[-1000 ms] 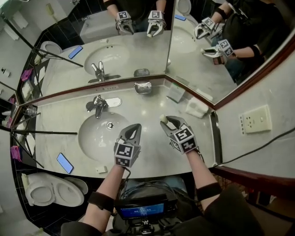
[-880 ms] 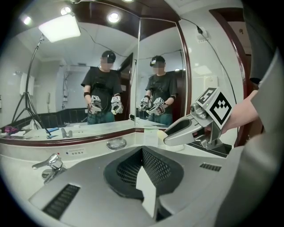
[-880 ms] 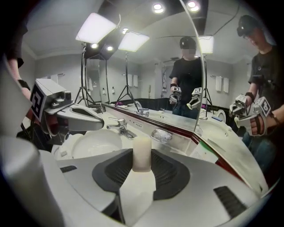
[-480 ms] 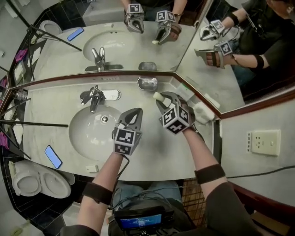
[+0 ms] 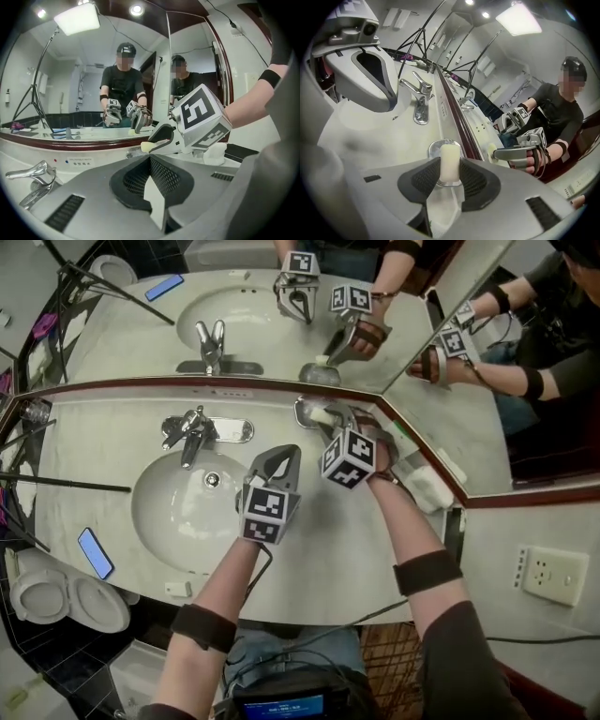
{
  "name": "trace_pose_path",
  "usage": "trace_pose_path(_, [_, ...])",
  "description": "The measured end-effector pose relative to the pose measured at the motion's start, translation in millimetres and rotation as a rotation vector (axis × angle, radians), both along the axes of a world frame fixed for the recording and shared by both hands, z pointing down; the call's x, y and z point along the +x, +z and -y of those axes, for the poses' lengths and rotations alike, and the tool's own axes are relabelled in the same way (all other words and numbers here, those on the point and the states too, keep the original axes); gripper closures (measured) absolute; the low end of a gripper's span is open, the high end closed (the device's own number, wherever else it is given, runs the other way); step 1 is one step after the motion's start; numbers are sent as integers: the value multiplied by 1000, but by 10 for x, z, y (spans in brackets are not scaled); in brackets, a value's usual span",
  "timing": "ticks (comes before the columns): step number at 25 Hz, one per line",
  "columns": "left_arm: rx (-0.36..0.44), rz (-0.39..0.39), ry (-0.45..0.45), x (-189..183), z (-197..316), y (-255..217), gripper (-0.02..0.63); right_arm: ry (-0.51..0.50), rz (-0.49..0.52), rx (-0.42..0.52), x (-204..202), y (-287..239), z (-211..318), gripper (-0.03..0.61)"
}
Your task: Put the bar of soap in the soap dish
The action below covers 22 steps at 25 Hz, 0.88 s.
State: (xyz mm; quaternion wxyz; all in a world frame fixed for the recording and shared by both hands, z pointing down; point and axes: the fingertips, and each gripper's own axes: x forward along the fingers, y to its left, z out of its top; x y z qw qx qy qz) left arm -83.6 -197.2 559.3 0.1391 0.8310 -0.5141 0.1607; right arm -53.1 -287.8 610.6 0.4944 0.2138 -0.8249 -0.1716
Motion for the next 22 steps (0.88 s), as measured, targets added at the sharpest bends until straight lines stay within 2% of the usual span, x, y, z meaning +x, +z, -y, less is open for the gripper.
trace_pose_path(6, [-9,-11,-24,-95,68,103,612,-12,-28,-20,-102,213,95,428])
trace_pose_path(22, [-19,-22,-34,-180,27,136,612,31,-27,-24,-115,274,102,410])
